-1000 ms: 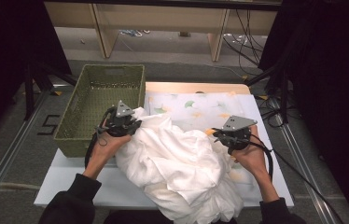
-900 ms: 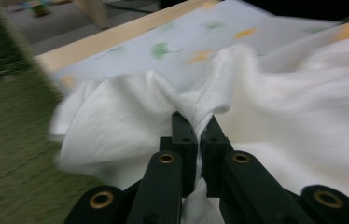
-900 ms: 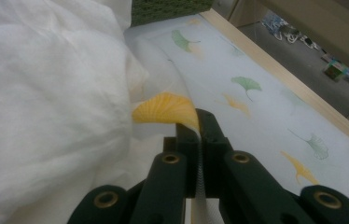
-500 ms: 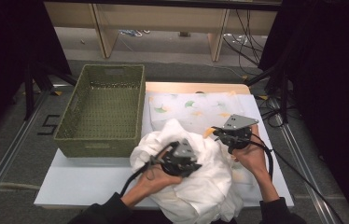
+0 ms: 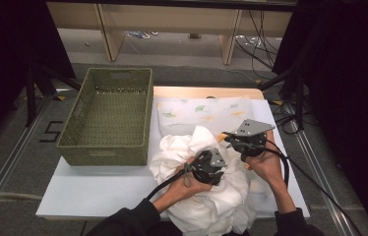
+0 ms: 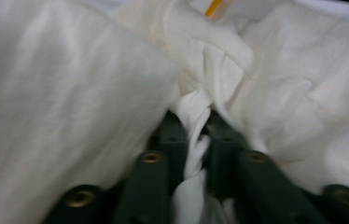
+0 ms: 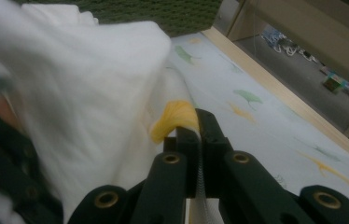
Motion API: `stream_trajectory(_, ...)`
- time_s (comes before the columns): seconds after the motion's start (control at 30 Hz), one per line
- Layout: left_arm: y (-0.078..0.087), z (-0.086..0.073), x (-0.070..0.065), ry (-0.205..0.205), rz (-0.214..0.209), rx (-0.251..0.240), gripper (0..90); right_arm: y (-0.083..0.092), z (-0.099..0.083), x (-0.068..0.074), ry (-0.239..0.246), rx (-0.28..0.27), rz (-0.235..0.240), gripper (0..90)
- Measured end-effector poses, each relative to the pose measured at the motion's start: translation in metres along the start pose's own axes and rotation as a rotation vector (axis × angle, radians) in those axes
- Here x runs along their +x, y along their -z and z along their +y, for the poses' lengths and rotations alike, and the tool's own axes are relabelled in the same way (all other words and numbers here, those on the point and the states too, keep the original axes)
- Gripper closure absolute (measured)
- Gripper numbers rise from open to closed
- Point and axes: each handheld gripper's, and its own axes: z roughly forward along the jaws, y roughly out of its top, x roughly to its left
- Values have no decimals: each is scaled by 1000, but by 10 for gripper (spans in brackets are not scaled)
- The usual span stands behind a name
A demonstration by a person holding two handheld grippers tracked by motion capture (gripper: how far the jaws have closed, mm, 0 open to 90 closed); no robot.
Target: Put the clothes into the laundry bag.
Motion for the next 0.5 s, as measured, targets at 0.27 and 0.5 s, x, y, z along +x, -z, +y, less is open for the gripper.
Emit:
stream_trajectory(0.27, 77, 17, 18, -59, 50, -75, 311, 1, -1, -3, -1, -1, -10, 900)
stream_trajectory(0.5, 104, 1, 74, -37, 114, -65, 153, 0, -1, -2, -6, 4, 8, 900)
